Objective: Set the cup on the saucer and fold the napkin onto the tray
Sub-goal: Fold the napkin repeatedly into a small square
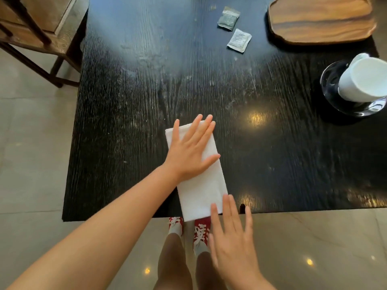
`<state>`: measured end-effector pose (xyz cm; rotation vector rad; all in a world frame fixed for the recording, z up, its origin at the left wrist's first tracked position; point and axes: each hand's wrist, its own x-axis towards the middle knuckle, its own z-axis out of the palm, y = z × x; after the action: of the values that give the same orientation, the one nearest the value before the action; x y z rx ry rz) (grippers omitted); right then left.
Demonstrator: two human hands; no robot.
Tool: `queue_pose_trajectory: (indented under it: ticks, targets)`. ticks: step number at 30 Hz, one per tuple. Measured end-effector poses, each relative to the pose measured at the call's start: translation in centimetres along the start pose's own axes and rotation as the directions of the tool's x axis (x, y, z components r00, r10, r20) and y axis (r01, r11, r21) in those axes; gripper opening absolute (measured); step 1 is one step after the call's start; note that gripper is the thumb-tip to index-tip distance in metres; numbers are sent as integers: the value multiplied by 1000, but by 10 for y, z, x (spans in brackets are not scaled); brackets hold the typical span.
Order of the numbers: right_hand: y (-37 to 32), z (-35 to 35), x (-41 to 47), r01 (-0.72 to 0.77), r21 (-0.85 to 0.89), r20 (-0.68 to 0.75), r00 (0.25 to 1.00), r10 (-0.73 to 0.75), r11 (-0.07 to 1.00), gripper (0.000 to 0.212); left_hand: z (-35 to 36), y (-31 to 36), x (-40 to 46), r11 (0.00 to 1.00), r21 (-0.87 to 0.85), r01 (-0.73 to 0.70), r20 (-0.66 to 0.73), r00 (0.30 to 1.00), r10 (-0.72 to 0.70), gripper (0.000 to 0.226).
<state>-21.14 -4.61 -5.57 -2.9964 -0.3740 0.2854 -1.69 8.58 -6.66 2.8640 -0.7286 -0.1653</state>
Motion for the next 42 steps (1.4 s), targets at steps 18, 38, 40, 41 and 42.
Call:
queue_pose_trajectory:
  ticks: [18, 38, 40, 41, 42]
  targets:
    - [65, -10, 35, 524, 68, -418, 788, -452, 849, 18, -9, 8, 11, 969, 27, -245, -2, 969, 245, 79]
    - [59, -51, 52, 405, 424, -500, 851, -164, 810, 16, 9, -18, -97, 961, -118, -252, -168, 958, 230, 35]
    - [60, -50, 56, 416, 420, -499, 848, -177, 807, 32, 7, -18, -96, 962, -171, -215, -192, 965, 181, 37]
    - [62, -47, 58, 394, 419, -464, 867, -180, 818, 45, 5, -18, -95, 959, -207, -193, -198, 968, 152, 41]
    - [65, -43, 60, 348, 421, -408, 897, -168, 838, 59, 4, -17, -93, 955, -241, -175, -202, 971, 127, 43]
